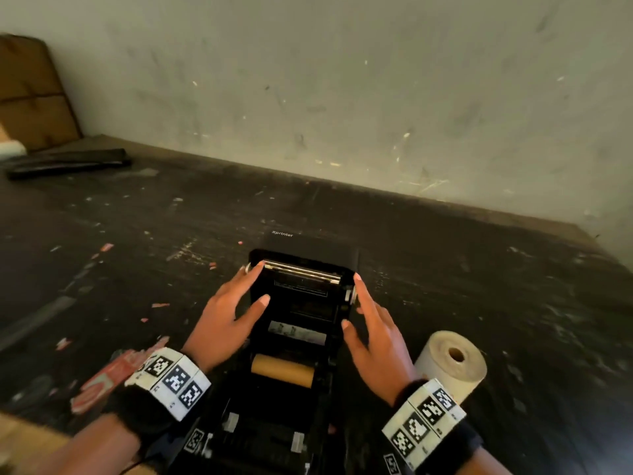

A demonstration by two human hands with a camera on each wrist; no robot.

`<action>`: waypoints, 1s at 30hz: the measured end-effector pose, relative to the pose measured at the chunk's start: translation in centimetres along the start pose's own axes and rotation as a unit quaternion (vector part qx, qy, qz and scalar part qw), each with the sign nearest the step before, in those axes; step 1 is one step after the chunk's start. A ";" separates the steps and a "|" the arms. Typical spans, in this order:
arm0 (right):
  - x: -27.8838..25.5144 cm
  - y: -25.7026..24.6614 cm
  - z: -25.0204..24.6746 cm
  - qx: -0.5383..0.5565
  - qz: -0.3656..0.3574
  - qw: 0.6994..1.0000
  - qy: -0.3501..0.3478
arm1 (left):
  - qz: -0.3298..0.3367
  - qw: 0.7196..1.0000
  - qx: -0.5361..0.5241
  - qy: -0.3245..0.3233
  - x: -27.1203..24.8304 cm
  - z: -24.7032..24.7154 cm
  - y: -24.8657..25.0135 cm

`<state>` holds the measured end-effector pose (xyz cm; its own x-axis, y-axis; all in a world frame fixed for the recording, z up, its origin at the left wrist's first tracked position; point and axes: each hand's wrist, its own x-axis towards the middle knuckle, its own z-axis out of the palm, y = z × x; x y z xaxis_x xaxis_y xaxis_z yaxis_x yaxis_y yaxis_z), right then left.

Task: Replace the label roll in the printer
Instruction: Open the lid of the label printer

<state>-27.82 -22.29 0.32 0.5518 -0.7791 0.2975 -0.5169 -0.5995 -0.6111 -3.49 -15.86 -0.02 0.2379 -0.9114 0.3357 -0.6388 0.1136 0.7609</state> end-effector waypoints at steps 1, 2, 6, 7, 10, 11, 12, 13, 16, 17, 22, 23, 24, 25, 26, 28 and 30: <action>-0.5 0.2 0.0 0.010 0.002 1.000 -0.014 | 0.001 1.000 0.009 0.000 -0.6 0.4 -0.2; -0.9 0.4 0.0 0.015 0.002 1.000 -0.025 | 0.002 1.000 0.017 0.000 -1.3 0.5 -0.3; -3.2 0.8 1.3 0.033 0.019 0.995 -0.089 | -0.039 0.998 0.033 -0.034 -4.8 0.9 -1.2; -3.6 0.9 1.9 0.034 0.024 0.993 -0.113 | -0.053 0.997 0.035 -0.045 -5.5 0.9 -1.6; -4.5 0.6 3.5 0.013 0.023 0.983 -0.183 | -0.086 0.991 0.054 -0.086 -7.3 1.3 -3.0; -4.7 0.4 3.9 0.006 0.020 0.979 -0.200 | -0.095 0.989 0.061 -0.100 -7.8 1.4 -3.4; -4.8 0.3 4.1 0.000 0.017 0.977 -0.210 | -0.100 0.987 0.064 -0.112 -8.0 1.7 -3.6; -4.8 0.1 4.2 -0.005 0.016 0.977 -0.214 | -0.098 0.986 0.064 -0.122 -8.3 1.9 -3.9; -4.9 -0.4 4.2 -0.014 0.026 0.976 -0.215 | -0.081 0.985 0.060 -0.142 -8.6 2.3 -4.3; -4.9 -0.5 4.3 -0.018 0.024 0.977 -0.213 | -0.075 0.984 0.065 -0.145 -8.6 2.3 -4.5; -5.2 -1.1 4.8 -0.013 0.038 0.977 -0.212 | -0.028 0.984 0.068 -0.161 -8.5 2.0 -4.9; -5.4 -1.0 5.1 -0.009 0.041 0.977 -0.209 | -0.024 0.985 0.061 -0.161 -8.6 2.0 -5.0; -5.4 -0.9 5.5 -0.006 0.045 0.979 -0.197 | -0.016 0.986 0.050 -0.160 -8.4 1.9 -5.0; -5.5 -0.6 5.8 -0.003 0.047 0.983 -0.180 | -0.012 0.987 0.038 -0.159 -8.3 1.8 -5.0; -5.6 -0.5 6.2 0.006 0.056 0.985 -0.161 | -0.010 0.987 0.025 -0.156 -8.1 1.6 -4.9; -5.7 -0.4 6.6 0.037 0.070 0.990 -0.119 | -0.010 0.992 -0.008 -0.126 -7.6 1.2 -4.4; -5.7 -0.9 6.5 0.069 0.067 0.993 -0.070 | -0.007 0.996 -0.034 -0.086 -7.0 0.7 -3.6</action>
<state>-26.25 -16.13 -5.60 0.5742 -0.8116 0.1079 -0.5032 -0.4538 -0.7354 -3.33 -10.16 -5.47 0.1135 -0.9665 0.2300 -0.5844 0.1223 0.8022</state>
